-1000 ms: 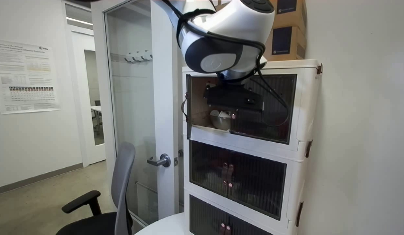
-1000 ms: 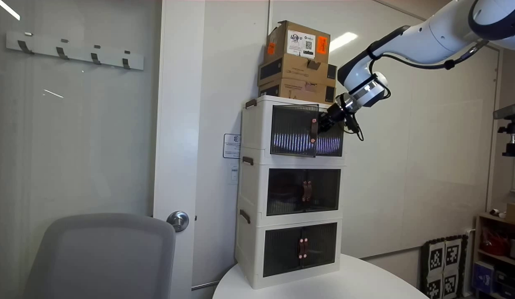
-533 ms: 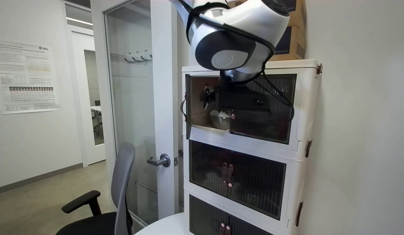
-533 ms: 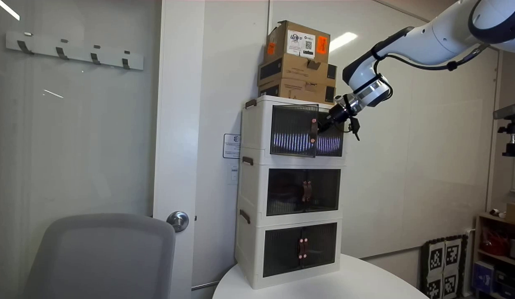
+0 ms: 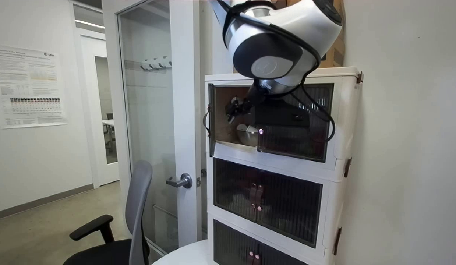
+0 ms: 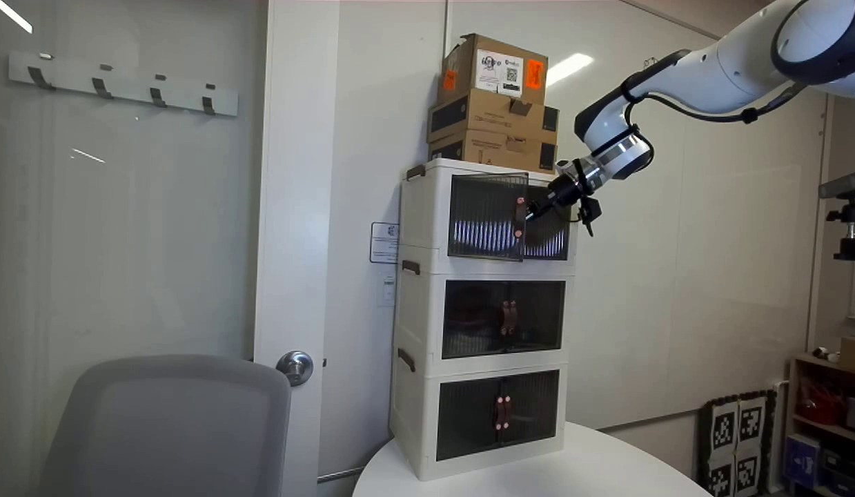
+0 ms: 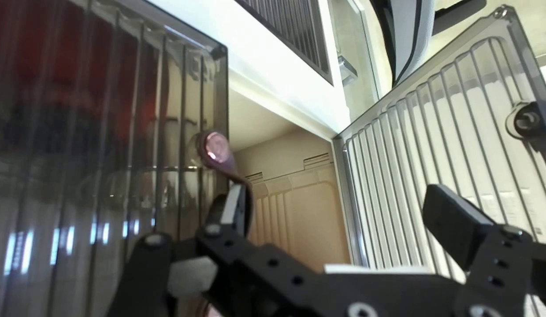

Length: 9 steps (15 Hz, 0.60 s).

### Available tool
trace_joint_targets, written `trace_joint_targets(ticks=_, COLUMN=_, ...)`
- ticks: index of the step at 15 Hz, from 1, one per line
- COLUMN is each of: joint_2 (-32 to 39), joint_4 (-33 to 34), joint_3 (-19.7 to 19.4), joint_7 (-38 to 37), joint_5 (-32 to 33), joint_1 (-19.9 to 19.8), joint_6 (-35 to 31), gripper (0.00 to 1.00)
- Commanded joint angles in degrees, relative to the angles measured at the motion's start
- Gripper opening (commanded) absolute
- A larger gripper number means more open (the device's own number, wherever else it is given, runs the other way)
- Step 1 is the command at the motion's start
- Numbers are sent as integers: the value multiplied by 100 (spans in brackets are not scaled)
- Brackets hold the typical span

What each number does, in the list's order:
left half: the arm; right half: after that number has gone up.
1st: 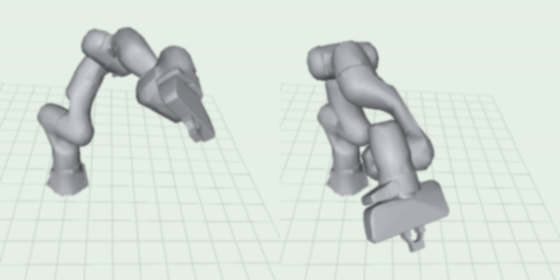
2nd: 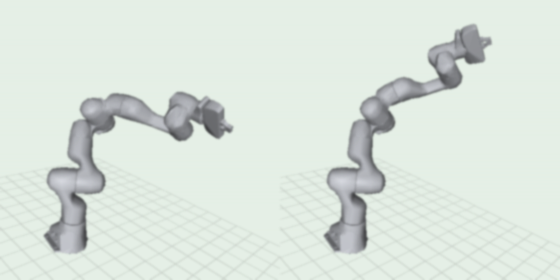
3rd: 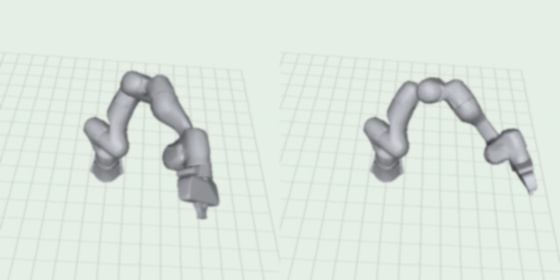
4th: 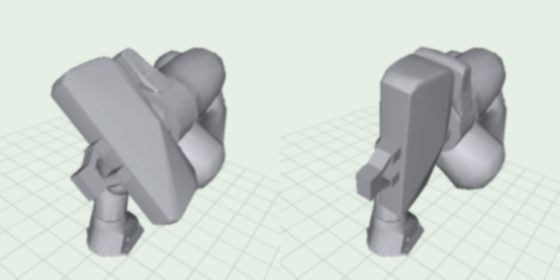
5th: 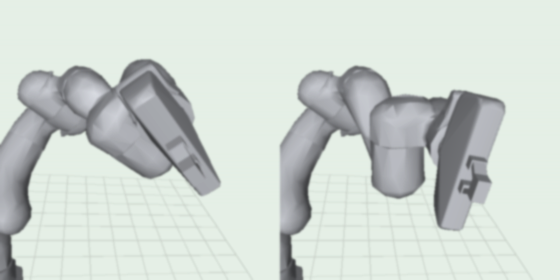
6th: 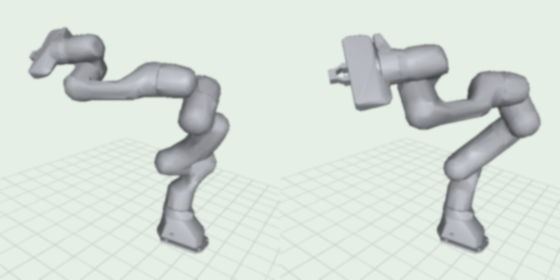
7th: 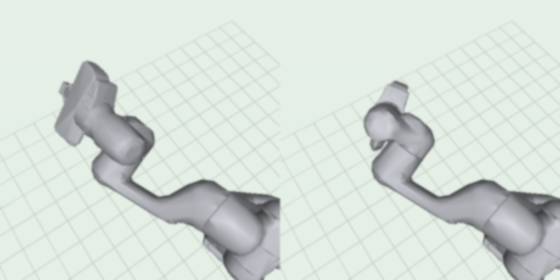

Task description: Open the top left and right cabinet doors, respectively

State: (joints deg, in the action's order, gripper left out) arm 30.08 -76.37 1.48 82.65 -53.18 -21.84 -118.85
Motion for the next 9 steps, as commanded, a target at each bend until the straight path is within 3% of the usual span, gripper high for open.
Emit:
trace_joint_targets(ticks=1, joint_2=-6, joint_4=-4, joint_3=67, joint_7=76, joint_5=-132, joint_1=2, joint_6=856, gripper=100)
trace_joint_targets(ticks=5, joint_2=-128, joint_4=-266, joint_3=-41, joint_7=-143, joint_5=-20, joint_1=47, joint_6=1337, gripper=100)
trace_joint_targets(ticks=9, joint_2=-500, joint_4=-858, joint_3=-294, joint_7=-481, joint_5=192, joint_1=279, joint_6=737, gripper=100)
